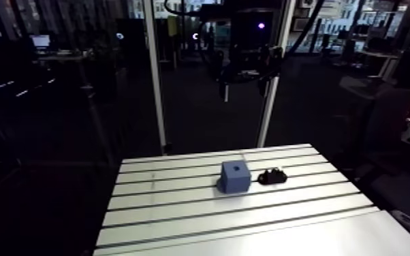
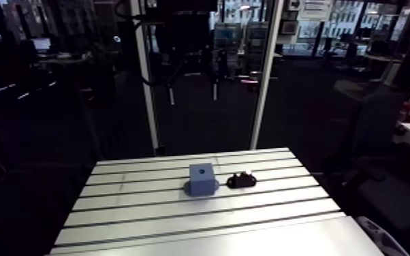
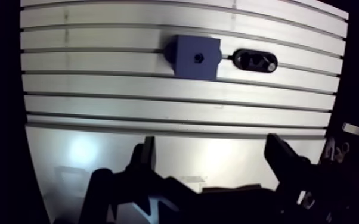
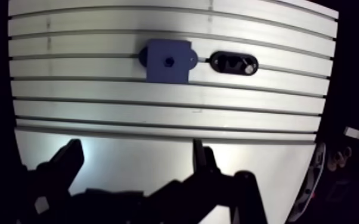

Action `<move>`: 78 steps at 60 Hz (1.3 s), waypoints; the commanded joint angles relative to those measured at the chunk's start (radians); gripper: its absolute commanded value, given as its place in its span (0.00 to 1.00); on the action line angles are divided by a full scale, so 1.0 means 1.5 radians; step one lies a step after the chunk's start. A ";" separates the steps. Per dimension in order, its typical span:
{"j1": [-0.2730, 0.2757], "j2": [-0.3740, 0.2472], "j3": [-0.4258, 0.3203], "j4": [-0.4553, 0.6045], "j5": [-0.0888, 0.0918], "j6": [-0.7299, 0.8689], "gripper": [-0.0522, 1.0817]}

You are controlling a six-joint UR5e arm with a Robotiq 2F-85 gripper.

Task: Pick up the M10 bolt and insert it into the hex recess until seated.

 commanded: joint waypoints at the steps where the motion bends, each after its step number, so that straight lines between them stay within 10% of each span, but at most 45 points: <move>1: -0.055 -0.003 0.034 -0.079 0.001 -0.077 0.05; 37: -0.129 0.057 0.175 -0.351 0.021 -0.117 0.05; 51: -0.140 0.102 0.172 -0.359 0.031 -0.127 0.06; 61: -0.171 0.121 0.166 -0.358 0.063 -0.139 0.06; 78: -0.190 0.145 0.157 -0.358 0.067 -0.140 0.06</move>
